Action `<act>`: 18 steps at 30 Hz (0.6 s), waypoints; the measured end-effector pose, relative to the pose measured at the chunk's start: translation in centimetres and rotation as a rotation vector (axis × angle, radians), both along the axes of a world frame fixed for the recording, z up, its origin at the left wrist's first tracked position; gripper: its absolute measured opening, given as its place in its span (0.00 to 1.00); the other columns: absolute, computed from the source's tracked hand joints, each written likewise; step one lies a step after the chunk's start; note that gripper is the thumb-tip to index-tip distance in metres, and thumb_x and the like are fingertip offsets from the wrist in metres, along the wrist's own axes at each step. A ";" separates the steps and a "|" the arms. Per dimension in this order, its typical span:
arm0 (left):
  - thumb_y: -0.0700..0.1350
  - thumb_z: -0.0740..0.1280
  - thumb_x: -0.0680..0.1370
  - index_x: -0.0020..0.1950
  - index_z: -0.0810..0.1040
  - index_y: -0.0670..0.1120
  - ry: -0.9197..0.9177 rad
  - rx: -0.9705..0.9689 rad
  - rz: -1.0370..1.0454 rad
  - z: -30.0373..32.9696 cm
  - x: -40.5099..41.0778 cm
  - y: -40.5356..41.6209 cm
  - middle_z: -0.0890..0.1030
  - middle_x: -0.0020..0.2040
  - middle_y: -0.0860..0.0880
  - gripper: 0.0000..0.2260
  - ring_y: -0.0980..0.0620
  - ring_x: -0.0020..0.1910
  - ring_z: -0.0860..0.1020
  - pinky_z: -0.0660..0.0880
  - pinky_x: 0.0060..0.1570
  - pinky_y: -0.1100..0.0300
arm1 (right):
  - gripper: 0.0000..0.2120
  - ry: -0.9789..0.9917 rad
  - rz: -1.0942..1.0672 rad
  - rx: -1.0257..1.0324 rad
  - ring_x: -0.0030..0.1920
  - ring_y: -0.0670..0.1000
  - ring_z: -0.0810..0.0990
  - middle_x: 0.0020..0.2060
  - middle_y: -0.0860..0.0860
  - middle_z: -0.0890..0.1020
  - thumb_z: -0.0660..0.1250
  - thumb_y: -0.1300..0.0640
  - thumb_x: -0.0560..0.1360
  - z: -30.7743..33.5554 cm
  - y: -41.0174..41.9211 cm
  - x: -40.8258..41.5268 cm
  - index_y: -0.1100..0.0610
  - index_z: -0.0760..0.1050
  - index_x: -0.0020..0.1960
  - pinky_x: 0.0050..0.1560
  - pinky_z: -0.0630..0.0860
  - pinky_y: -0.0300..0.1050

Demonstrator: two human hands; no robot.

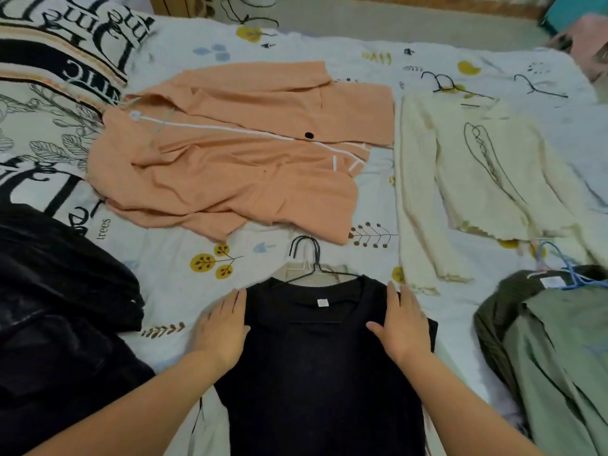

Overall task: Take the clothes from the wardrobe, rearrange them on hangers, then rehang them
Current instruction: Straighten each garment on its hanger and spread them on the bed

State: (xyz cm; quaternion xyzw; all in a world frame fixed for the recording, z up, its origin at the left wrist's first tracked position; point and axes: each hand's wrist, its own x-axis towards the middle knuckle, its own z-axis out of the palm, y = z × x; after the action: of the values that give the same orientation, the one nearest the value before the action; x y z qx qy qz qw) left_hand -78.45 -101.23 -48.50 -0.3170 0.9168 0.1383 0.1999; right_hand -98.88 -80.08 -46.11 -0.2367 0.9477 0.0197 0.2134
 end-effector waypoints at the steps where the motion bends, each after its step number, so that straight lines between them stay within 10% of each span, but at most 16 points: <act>1: 0.50 0.57 0.80 0.77 0.46 0.44 0.007 -0.004 0.008 -0.5 -0.4 -0.1 0.54 0.76 0.46 0.30 0.48 0.74 0.57 0.56 0.73 0.55 | 0.44 -0.006 0.025 -0.003 0.77 0.54 0.46 0.77 0.54 0.46 0.66 0.44 0.74 -0.5 0.0 -0.6 0.55 0.41 0.77 0.75 0.54 0.54; 6: 0.49 0.62 0.78 0.62 0.67 0.48 0.019 -0.060 0.010 -1.2 -1.8 0.1 0.72 0.60 0.50 0.14 0.51 0.58 0.71 0.67 0.56 0.61 | 0.49 -0.073 0.053 0.017 0.73 0.53 0.59 0.72 0.51 0.62 0.72 0.42 0.67 -2.2 -0.2 -2.3 0.54 0.47 0.76 0.71 0.58 0.52; 14: 0.55 0.65 0.75 0.60 0.68 0.49 -0.110 -0.016 -0.043 0.1 -0.8 -0.2 0.68 0.59 0.49 0.17 0.49 0.60 0.67 0.65 0.57 0.59 | 0.27 0.140 0.078 0.041 0.57 0.52 0.69 0.55 0.50 0.70 0.73 0.45 0.66 -0.9 1.3 0.7 0.54 0.65 0.57 0.59 0.66 0.44; 18: 0.53 0.61 0.78 0.35 0.64 0.53 0.010 0.208 -0.025 3.0 0.2 -0.3 0.69 0.37 0.57 0.13 0.54 0.46 0.76 0.67 0.40 0.64 | 0.20 0.111 0.032 -0.011 0.57 0.50 0.71 0.54 0.48 0.72 0.69 0.45 0.71 1.8 2.8 1.9 0.52 0.64 0.54 0.53 0.66 0.43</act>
State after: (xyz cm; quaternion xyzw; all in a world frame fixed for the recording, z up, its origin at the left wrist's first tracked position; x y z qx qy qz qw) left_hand -78.21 -101.51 -45.50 -0.2825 0.9022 0.2317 0.2290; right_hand -96.95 -77.31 -44.30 -0.2515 0.9542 0.0311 0.1587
